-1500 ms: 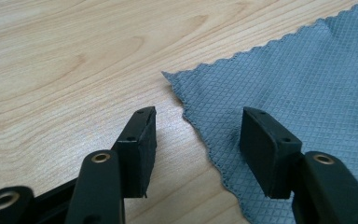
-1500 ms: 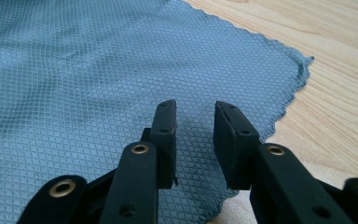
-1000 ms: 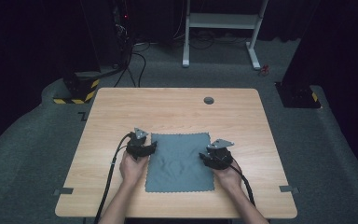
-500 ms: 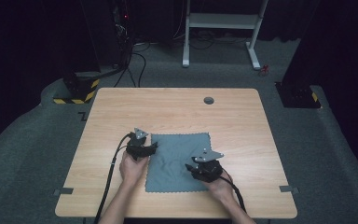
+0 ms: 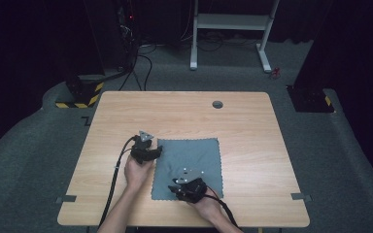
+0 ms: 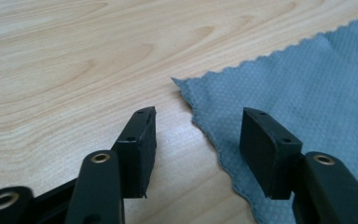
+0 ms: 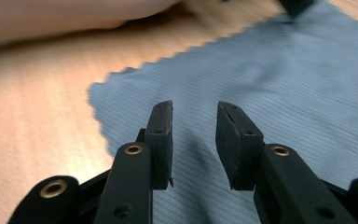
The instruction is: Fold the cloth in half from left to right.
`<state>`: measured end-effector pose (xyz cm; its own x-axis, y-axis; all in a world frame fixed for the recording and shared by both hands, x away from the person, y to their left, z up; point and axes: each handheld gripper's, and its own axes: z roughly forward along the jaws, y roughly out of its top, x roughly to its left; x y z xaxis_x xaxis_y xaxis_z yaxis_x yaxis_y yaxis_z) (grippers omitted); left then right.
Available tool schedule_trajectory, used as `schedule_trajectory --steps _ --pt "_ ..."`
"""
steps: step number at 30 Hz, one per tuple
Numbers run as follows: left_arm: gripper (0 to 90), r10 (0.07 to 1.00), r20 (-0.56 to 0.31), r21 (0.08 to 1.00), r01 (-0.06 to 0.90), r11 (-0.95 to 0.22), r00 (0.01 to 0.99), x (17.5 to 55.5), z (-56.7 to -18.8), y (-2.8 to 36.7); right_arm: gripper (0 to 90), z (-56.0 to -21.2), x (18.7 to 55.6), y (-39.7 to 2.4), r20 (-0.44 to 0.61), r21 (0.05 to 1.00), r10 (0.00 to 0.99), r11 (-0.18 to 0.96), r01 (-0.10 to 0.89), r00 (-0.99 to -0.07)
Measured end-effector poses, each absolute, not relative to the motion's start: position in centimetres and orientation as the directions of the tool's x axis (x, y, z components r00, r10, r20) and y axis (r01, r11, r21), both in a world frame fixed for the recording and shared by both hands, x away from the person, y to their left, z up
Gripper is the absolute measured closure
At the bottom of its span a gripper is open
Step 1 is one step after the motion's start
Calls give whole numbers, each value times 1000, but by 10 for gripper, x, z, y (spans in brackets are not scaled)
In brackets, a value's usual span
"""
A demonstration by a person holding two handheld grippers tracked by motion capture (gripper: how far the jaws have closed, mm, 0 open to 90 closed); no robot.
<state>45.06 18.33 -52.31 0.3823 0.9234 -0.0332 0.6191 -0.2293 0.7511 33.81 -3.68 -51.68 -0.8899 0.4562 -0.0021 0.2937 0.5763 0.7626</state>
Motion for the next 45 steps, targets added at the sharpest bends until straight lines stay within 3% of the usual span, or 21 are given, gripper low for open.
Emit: schedule_trajectory --steps 15,21,34,42,45 --pt "497 932 -39 745 632 -214 361 465 -523 189 660 -525 309 21 -44 753 310 635 173 -950" --pt "496 930 -45 744 634 -212 364 466 -523 190 678 -525 311 26 -43 740 339 643 198 -940" --pt "479 937 -105 728 668 -157 334 470 -520 206 884 -526 306 29 -105 734 373 654 182 -922" --pt "469 927 -165 741 662 -109 337 473 -523 202 893 -526 306 29 -106 733 375 655 183 -921" --pt "467 919 -135 717 676 -167 370 479 -519 194 894 -526 305 29 -113 735 375 655 176 -920"
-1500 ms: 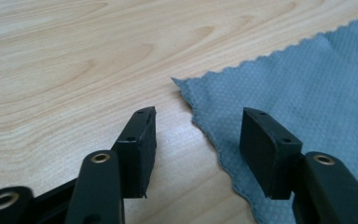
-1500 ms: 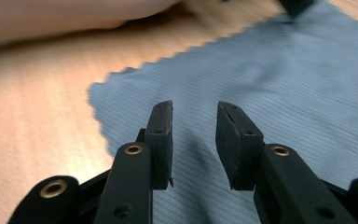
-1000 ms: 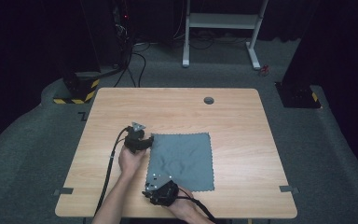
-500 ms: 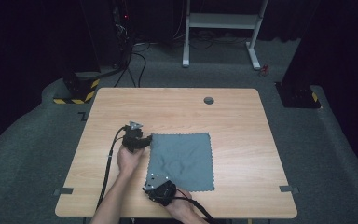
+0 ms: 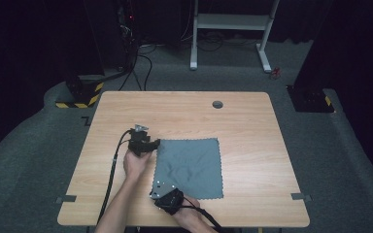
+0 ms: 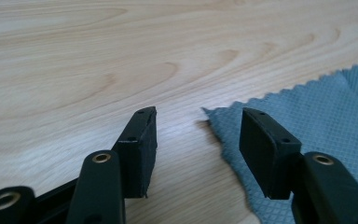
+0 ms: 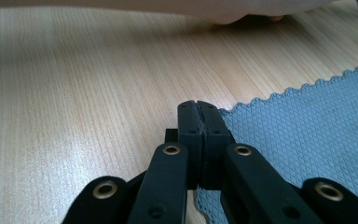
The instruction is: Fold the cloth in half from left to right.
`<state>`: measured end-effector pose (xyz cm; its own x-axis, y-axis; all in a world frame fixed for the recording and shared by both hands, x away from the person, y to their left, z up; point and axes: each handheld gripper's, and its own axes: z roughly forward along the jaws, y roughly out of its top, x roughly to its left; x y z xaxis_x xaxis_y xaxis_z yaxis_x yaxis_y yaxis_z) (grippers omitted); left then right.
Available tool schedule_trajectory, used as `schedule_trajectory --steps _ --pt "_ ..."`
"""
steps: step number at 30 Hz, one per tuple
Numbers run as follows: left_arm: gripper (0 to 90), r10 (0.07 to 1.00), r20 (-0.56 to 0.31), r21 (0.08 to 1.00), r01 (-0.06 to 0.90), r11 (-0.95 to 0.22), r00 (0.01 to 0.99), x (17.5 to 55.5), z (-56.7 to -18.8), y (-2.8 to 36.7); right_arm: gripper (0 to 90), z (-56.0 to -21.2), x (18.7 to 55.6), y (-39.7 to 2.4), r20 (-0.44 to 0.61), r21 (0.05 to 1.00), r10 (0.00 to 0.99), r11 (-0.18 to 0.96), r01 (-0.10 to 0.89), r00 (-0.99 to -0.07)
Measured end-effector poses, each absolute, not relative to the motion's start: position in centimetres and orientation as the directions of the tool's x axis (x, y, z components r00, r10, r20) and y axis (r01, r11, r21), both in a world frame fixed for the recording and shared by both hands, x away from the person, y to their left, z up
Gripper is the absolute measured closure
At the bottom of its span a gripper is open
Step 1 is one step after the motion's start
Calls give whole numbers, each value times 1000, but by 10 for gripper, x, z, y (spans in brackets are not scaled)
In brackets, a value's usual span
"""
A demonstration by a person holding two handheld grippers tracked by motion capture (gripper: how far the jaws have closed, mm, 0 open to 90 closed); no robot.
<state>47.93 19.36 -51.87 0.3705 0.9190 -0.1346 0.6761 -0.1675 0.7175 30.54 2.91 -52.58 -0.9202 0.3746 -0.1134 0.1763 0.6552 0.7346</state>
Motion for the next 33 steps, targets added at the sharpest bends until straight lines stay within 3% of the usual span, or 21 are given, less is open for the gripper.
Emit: schedule_trajectory --steps 5,13,23,33 --pt "545 937 -124 719 680 -143 327 486 -519 184 895 -526 305 29 -110 735 379 654 181 -919" --pt "708 940 -59 707 679 -197 335 483 -517 184 897 -525 307 30 -133 729 363 666 157 -922" --pt "880 924 -151 710 689 -145 350 486 -520 184 900 -526 305 29 -118 733 376 657 175 -919" --pt "900 910 -178 727 673 -135 375 486 -517 187 900 -526 305 29 -112 735 378 654 179 -919"
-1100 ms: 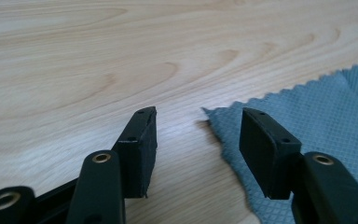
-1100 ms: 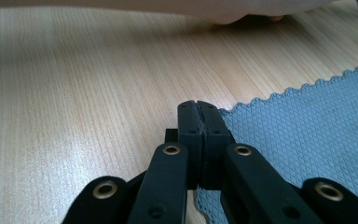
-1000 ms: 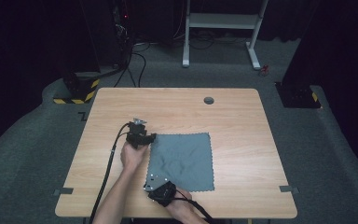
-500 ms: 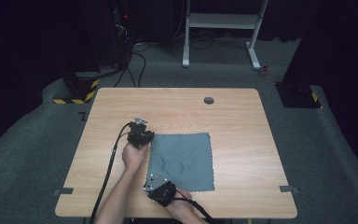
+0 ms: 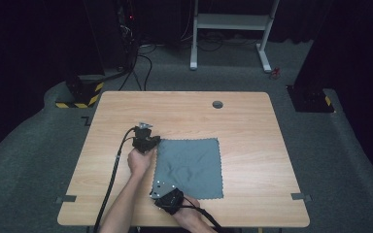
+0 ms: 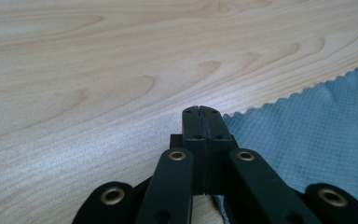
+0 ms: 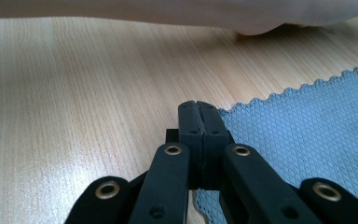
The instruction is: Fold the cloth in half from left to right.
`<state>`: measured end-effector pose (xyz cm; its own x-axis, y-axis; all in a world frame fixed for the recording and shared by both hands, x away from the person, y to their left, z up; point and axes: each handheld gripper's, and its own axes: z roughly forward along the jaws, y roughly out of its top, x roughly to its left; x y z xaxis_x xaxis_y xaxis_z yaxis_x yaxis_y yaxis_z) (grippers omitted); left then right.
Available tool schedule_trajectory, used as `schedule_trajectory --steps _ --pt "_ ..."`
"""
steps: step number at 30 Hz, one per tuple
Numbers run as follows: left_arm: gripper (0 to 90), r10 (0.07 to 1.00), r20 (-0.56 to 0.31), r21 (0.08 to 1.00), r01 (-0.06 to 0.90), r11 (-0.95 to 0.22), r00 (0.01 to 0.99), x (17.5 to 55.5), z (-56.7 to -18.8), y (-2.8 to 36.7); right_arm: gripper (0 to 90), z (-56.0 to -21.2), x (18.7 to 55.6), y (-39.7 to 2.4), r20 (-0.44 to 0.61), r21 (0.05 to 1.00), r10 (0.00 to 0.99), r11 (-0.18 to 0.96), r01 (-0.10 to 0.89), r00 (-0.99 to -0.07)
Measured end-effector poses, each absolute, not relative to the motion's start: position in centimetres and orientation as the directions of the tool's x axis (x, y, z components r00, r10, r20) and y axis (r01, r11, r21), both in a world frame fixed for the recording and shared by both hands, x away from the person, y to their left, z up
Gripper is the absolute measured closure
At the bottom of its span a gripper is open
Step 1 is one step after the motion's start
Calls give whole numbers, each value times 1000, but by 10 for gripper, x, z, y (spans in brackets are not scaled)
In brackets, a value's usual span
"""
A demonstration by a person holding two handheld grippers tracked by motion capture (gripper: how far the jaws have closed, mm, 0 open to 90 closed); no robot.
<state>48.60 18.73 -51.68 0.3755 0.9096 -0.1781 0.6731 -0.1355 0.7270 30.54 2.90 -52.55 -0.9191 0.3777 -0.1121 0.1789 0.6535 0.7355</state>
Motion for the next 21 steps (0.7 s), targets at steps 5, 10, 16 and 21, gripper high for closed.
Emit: schedule_trajectory --steps 5,10,16,21 --pt "900 904 -199 742 661 -114 380 485 -511 190 900 -525 305 27 -107 739 376 649 179 -921" --pt "900 897 -206 753 649 -110 391 483 -505 193 900 -523 305 25 -94 744 380 641 189 -920" --pt "900 891 -232 756 649 -88 391 484 -497 197 900 -514 303 26 -109 757 375 632 168 -921" --pt "900 882 -226 767 634 -101 413 486 -486 194 900 -508 302 24 -102 766 375 621 168 -922"
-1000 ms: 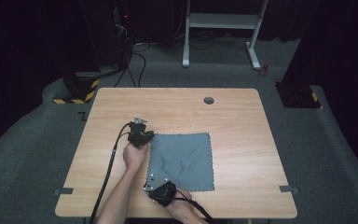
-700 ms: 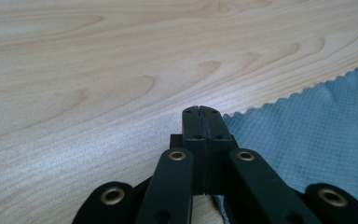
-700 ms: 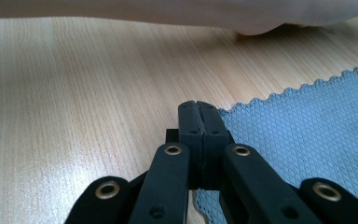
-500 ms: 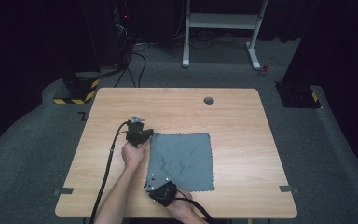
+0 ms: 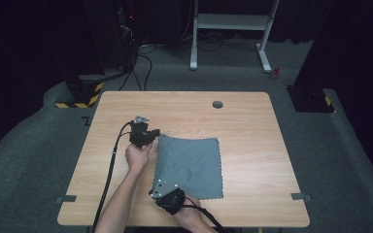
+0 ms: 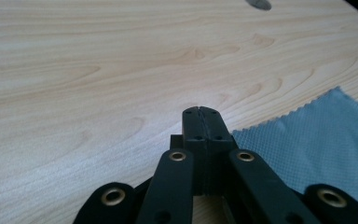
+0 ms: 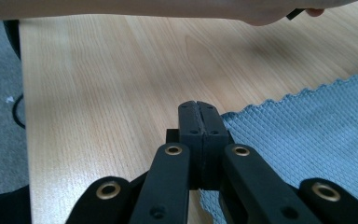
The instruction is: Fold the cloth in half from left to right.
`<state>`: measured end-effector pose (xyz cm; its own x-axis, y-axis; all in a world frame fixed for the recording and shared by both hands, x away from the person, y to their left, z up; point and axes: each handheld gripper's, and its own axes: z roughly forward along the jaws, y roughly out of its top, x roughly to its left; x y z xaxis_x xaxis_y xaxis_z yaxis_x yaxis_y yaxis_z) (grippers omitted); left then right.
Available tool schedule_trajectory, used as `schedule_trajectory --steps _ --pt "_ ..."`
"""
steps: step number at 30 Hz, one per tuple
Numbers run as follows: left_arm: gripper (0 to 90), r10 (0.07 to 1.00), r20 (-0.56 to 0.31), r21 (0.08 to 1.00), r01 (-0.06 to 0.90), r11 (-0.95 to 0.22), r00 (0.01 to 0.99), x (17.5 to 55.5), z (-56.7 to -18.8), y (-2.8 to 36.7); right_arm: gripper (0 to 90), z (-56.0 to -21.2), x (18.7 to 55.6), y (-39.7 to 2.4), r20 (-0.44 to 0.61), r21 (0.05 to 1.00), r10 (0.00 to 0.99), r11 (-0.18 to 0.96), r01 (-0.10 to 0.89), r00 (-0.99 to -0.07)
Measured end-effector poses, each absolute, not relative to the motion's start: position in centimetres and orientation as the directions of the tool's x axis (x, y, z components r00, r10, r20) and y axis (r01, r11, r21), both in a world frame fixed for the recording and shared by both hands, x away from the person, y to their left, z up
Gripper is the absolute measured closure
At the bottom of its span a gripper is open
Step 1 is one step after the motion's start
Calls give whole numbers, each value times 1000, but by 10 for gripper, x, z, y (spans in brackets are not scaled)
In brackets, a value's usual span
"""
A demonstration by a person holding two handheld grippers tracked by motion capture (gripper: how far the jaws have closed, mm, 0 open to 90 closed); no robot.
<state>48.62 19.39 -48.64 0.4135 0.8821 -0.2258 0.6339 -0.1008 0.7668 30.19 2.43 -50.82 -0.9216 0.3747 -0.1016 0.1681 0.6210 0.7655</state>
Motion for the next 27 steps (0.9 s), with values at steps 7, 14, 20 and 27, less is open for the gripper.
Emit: schedule_trajectory --steps 7,14,20,27 --pt "900 883 -221 766 634 -107 415 488 -478 193 900 -498 304 22 -83 790 379 588 170 -922" --pt "900 875 -224 775 623 -107 429 489 -474 188 900 -495 302 7 -75 811 396 559 175 -915" --pt "900 865 -204 770 621 -148 459 494 -474 170 900 -497 302 -15 -52 822 430 530 206 -901" --pt "900 849 -192 768 613 -182 493 499 -472 146 900 -502 302 -37 -32 829 465 507 236 -885"
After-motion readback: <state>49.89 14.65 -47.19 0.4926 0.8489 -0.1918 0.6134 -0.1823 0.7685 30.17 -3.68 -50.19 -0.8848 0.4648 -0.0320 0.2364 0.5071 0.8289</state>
